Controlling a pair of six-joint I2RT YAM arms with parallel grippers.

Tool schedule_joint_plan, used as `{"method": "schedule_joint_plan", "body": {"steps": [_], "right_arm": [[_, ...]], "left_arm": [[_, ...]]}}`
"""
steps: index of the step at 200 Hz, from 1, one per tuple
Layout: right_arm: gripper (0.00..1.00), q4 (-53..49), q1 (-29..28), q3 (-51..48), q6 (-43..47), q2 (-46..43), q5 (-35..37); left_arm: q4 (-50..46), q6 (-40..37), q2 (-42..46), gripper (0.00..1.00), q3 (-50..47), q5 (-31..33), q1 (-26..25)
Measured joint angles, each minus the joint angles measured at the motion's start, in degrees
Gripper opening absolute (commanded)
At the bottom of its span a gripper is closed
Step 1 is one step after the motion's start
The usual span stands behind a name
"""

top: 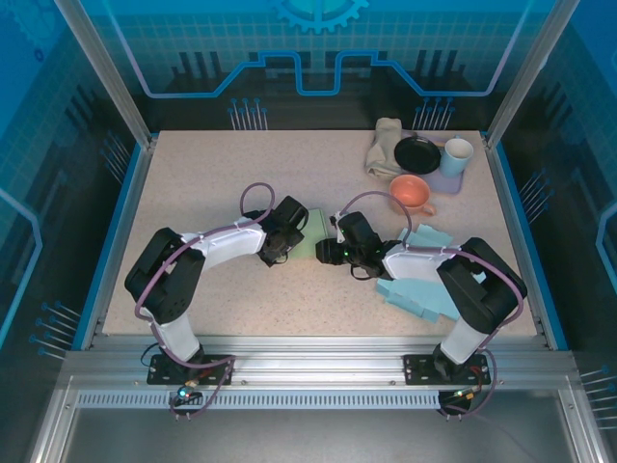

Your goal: Fold the paper box

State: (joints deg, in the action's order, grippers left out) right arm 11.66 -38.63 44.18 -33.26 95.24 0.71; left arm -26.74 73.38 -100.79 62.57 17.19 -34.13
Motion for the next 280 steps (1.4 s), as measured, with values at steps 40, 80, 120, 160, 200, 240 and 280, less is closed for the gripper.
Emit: {"method": "schedule_joint_plan", "body": {"steps": [40, 80, 120, 160, 200, 240, 280], "right_arm": [[0.46, 0.44, 0.0, 0.0, -0.55, 0.0, -1.4], [0.46, 0.46, 0.0, 0.0, -0.83, -0.02, -1.6], [0.46, 0.63, 0.0, -0.28, -0.81, 0.0, -1.16], [0.46, 1.55, 0.02, -0.28, -0.85, 0.74, -1.27], [0.46, 2.16, 0.04, -0.5, -0.83, 1.14, -1.16], [0.45, 2.67, 0.04, -0.81, -0.81, 1.14, -0.96], [0.44, 2.99, 0.04, -0.83, -0.79, 1.4, -0.83]], "left_arm": [[-0.07, 0.0, 0.0, 0.73, 0.0, 0.17, 0.07], [-0.17, -0.02, 0.0, 0.73, 0.0, 0.17, 0.17], [-0.15, 0.0, -0.04, 0.73, 0.0, 0.17, 0.17], [-0.11, 0.0, -0.11, 0.73, 0.0, 0.17, 0.22], [-0.09, 0.0, -0.15, 0.73, 0.0, 0.17, 0.22], [0.02, 0.0, -0.26, 0.73, 0.0, 0.2, 0.22], [0.04, 0.0, -0.31, 0.73, 0.0, 0.2, 0.22]]}}
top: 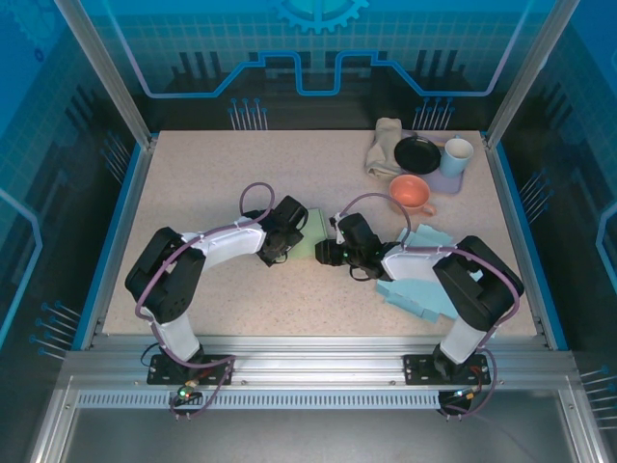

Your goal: Fold the paper box

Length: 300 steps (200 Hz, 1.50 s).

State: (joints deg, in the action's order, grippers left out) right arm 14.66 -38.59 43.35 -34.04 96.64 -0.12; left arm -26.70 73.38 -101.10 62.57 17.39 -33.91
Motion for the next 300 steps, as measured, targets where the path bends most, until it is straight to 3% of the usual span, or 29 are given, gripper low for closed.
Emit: {"method": "schedule_joint_plan", "body": {"steps": [133, 300], "right_arm": [[0.44, 3.13, 0.0, -0.37, 0.92, 2.03, 2.69], [0.44, 20.11, 0.0, -5.77, 5.14, 6.34, 4.44]], "left_arm": [[-0.02, 0.0, -0.31, 0.73, 0.57, 0.02, 0.22], [1.03, -0.04, -1.25, 0.73, 1.14, -0.46, 0.87]]}}
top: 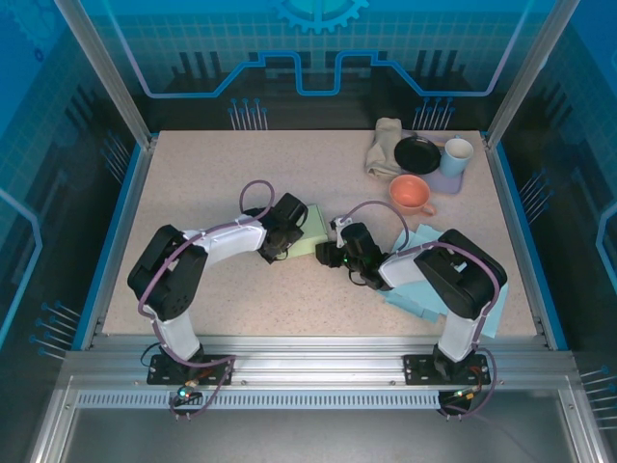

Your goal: Fold the paper box

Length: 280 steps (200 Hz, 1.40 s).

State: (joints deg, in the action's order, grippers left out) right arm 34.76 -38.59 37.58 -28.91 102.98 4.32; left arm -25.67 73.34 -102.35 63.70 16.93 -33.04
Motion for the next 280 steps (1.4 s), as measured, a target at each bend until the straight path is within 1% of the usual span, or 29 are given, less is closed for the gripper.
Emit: {"method": "schedule_joint_plan", "body": {"steps": [48, 115, 202, 236, 280], "right_arm": [[0.44, -0.92, 0.0, 0.02, -0.94, -0.55, -0.55], [0.45, -6.4, 0.0, 0.31, -2.51, -3.63, -2.01], [0.45, -7.28, 0.04, 1.38, -2.56, -2.34, -1.92], [0.45, -7.32, 0.13, 1.57, -2.56, -2.23, -1.95], [0.45, -7.8, 0.13, 1.77, -2.58, -2.23, -2.01]], "left_arm": [[-0.63, 0.09, 0.07, 0.73, 0.37, -2.43, 0.63], [-0.66, 0.22, 0.28, 0.73, 0.35, -3.65, 0.68], [-0.83, -0.33, -0.37, 0.71, 0.79, -2.56, 0.74], [-1.29, -0.72, -0.79, 0.75, 1.53, -2.8, 0.96], [-3.8, -0.79, -0.66, 0.76, 2.56, -3.26, 1.01]]}}
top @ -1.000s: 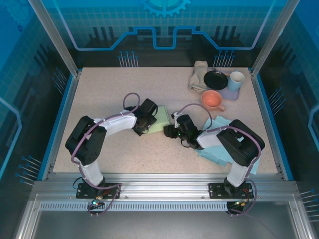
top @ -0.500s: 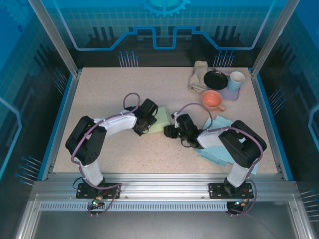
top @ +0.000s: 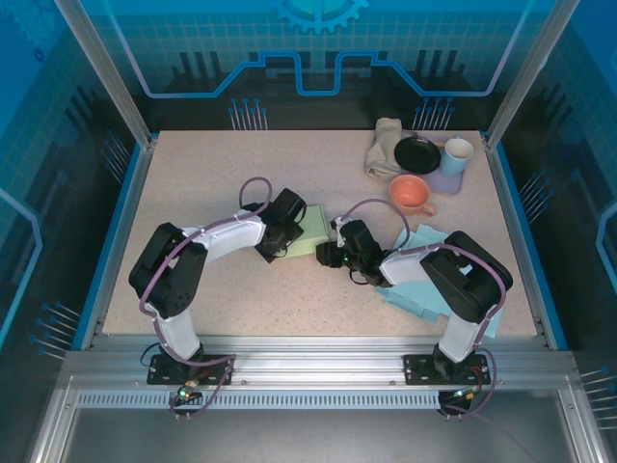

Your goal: Fold the paper box

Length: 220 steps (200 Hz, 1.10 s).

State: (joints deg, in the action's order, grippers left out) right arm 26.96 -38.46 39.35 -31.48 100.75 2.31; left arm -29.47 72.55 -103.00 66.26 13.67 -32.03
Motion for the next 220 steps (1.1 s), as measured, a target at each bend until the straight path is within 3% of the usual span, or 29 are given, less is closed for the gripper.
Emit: {"method": "schedule_joint_plan", "body": {"steps": [220], "right_arm": [[0.44, 0.04, 0.26, 0.0, 0.02, 0.0, -1.27]], "left_arm": [[-2.47, -0.66, 0.63, 0.69, 0.02, 0.68, 0.0]]}}
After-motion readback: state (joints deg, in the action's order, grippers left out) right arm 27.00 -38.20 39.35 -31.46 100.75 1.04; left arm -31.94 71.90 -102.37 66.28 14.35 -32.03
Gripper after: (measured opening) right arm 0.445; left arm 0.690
